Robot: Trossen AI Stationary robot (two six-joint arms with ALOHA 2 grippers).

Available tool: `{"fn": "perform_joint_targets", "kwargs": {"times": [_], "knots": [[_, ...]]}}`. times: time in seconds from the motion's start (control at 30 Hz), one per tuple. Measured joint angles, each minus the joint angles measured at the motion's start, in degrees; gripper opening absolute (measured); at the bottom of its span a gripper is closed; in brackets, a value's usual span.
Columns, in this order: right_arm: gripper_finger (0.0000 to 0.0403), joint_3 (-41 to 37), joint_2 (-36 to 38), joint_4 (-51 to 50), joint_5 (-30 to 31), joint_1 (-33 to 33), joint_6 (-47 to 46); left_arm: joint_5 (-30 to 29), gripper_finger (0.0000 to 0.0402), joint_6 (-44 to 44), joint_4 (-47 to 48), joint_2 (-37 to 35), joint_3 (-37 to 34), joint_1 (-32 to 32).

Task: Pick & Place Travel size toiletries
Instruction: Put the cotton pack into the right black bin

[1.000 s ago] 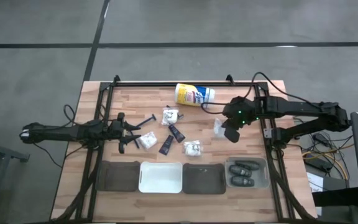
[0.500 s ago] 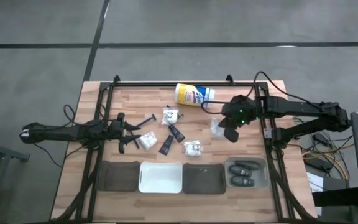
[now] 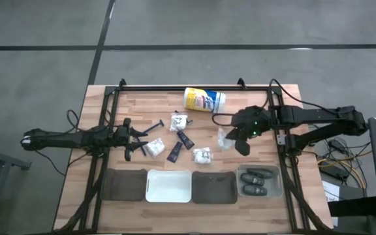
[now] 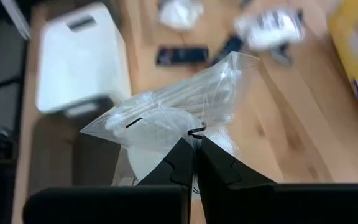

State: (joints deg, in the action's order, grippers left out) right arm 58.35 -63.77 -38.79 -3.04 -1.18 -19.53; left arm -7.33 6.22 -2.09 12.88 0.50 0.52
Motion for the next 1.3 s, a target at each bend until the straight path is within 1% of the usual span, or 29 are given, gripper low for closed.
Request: {"fn": "perform_joint_targets", "kwargs": {"times": [0.23,0.33,0.6,0.7,0.8,0.97,1.03,1.3], "knots": [[0.0008,-1.50,-0.81,11.03,1.59,4.76,1.53,0.00,0.0171,0.00,0.00,0.00,-0.01,-0.01],[0.0008,-1.73,-2.64,12.48,1.78,6.82,2.72,0.00,0.0171,0.00,0.00,0.00,0.01,0.00],[0.0008,-1.73,-8.49,15.60,1.71,13.35,1.74,0.00,0.0171,0.00,0.00,0.02,0.01,0.01],[0.0008,-1.70,-9.31,15.77,1.63,16.47,1.27,0.00,0.0171,0.00,0.00,0.00,0.00,0.00],[0.0008,-1.70,-9.42,18.19,1.77,19.20,0.02,-0.01,0.0171,0.00,0.00,0.01,0.01,-0.01],[0.0008,-1.95,-9.42,19.85,8.54,23.20,-1.31,-0.02,0.0171,0.00,0.00,0.02,0.01,0.00],[0.0008,-2.50,-9.42,20.22,10.13,24.28,-1.06,-0.02,0.0171,0.00,0.00,0.02,0.00,0.00],[0.0008,-8.47,-9.42,29.15,10.74,24.54,-1.96,-0.02,0.0171,0.00,0.00,0.02,-0.01,-0.01]]}}
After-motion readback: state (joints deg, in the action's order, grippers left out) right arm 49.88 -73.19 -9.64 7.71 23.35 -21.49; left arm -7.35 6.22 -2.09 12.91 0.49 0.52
